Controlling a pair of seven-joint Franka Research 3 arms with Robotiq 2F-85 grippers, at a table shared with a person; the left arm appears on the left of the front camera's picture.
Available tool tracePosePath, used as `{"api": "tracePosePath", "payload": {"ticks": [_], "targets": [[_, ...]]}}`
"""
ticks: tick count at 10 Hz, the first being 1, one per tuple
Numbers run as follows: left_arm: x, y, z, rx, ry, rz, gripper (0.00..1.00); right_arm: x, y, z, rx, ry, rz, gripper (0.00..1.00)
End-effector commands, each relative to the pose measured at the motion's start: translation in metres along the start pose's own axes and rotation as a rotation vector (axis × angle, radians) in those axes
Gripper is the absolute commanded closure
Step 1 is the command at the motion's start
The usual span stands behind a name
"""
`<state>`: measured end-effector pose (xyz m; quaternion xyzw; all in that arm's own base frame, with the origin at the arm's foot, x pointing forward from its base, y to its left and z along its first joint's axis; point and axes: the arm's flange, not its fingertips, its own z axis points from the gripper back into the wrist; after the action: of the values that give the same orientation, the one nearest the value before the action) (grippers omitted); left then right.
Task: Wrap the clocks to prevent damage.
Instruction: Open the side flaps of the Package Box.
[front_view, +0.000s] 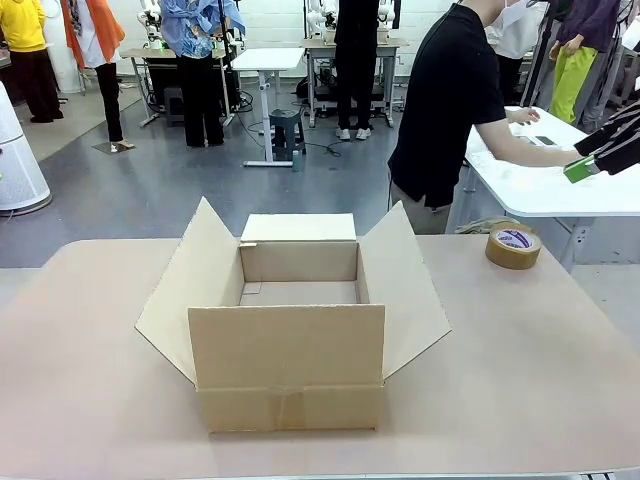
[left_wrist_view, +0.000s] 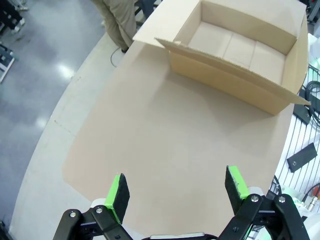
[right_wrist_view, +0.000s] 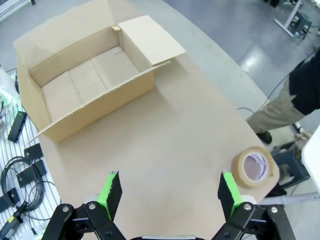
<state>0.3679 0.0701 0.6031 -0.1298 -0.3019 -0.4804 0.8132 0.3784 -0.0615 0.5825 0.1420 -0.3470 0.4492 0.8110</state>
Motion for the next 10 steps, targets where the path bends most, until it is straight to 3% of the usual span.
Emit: {"api": "tracePosePath", "payload": {"ticks": [1,3,7,8,9,10], "targets": [[-0.0062,0.0029,0.0011,-0.035,-0.083,-0.043,0.00,0.0011,-0.0024,-0.0024,-0.010,-0.015,0.003,0.00],[-0.0012,0.0010,0.0013,-0.006,-0.029,-0.012,0.00,0.0011,-0.0024,-0.0024,-0.010,-0.015,0.003,0.00],[-0.0012,0.0010,0.0013,-0.006,-0.029,-0.012,0.00,0.0011,-0.0024,-0.0024,-0.010,-0.015,0.003,0.00],[-0.0007,0.0008,0.0013,-0.004,-0.034,-0.021,0.07,0.0002,0.0001,0.0001,0.000,0.000,0.000,0.00],[-0.0022,-0.0025,0.0048,0.001,-0.012,-0.021,0.59,0.0016,0.0023,0.0045,0.007,0.008,-0.007,0.60],[-0.0019,-0.0026,0.0071,-0.004,-0.009,-0.027,0.66,0.0023,0.0049,0.0064,0.014,0.014,0.005,0.60]]}}
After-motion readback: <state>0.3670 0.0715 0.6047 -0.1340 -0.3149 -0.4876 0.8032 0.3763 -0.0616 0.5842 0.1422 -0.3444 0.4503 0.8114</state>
